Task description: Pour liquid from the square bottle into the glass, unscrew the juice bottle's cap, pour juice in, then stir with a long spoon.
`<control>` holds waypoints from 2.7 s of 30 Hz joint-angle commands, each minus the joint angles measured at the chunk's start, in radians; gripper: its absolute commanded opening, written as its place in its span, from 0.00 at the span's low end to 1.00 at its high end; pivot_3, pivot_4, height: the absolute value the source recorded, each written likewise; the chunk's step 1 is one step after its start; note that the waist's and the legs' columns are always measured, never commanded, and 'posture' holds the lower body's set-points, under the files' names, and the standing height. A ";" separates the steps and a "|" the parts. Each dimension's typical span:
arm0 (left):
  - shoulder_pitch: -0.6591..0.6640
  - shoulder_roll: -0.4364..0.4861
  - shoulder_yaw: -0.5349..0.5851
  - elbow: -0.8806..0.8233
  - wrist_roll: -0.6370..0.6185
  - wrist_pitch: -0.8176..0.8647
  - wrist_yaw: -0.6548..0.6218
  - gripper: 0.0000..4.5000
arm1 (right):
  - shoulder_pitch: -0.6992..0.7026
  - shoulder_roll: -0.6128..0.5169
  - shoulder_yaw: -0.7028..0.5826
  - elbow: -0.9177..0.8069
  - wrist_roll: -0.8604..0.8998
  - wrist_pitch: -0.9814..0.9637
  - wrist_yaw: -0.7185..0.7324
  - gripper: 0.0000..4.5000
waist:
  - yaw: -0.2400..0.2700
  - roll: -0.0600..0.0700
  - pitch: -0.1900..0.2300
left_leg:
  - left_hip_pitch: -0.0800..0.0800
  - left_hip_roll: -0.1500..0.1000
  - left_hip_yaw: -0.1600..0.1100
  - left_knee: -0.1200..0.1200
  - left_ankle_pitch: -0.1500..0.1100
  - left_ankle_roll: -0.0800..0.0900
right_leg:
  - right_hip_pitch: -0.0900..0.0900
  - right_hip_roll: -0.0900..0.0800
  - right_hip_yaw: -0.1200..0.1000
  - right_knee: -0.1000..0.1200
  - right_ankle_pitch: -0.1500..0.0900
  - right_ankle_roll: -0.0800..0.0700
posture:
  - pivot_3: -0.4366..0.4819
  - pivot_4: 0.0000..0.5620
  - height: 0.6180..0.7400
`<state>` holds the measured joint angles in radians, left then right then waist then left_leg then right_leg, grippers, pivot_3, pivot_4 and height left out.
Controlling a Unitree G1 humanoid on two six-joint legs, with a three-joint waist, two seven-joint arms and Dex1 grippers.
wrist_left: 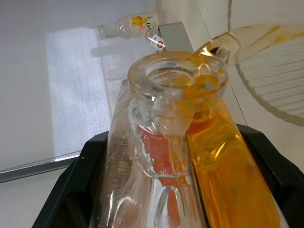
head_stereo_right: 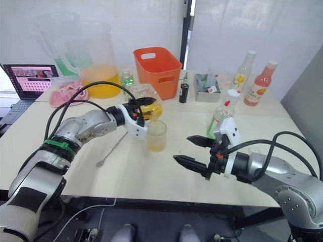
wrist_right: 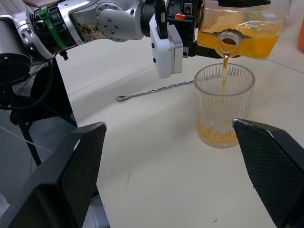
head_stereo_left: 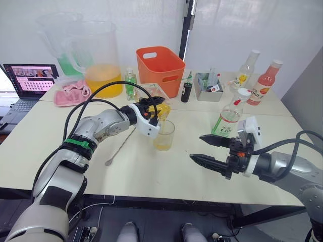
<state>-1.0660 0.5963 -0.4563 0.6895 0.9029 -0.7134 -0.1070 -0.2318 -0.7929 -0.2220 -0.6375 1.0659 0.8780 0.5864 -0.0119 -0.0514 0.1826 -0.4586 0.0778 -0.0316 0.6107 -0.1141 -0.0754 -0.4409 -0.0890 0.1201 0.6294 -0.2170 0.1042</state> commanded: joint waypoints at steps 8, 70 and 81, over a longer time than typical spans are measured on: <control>-0.066 0.018 0.032 -0.068 -0.003 0.015 0.059 0.63 | -0.017 -0.002 -0.015 -0.010 0.011 -0.018 0.000 1.00 | 0.000 0.000 0.000 | 0.000 0.000 0.000 0.000 0.000 0.000 | 0.000 0.000 0.000 0.000 0.000 0.000 | 0.48 0.27 0.81; 0.047 -0.045 0.712 0.155 -1.038 0.886 -0.239 0.63 | -0.154 0.073 0.083 0.079 -0.054 -0.013 0.087 1.00 | 0.002 -0.001 0.000 | 0.000 0.000 -0.004 0.002 0.001 0.000 | 0.002 0.001 -0.003 0.001 0.004 -0.006 | 0.48 0.27 0.81; 0.062 -0.019 0.750 0.143 -1.077 0.895 -0.254 0.99 | -0.145 0.070 0.081 0.070 -0.053 -0.012 0.078 1.00 | -0.001 -0.001 -0.001 | 0.001 0.000 -0.004 0.001 0.001 0.000 | 0.002 0.001 -0.003 0.001 0.004 -0.006 | 0.48 0.27 0.81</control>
<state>-0.9778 0.5599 0.2763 0.8732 -0.1599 0.1944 -0.3635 -0.3754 -0.7205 -0.1210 -0.5410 1.0036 0.8770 0.6657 -0.0134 -0.0524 0.1821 -0.4570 0.0780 -0.0351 0.6119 -0.1132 -0.0756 -0.4385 -0.0883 0.1169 0.6307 -0.2135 0.0984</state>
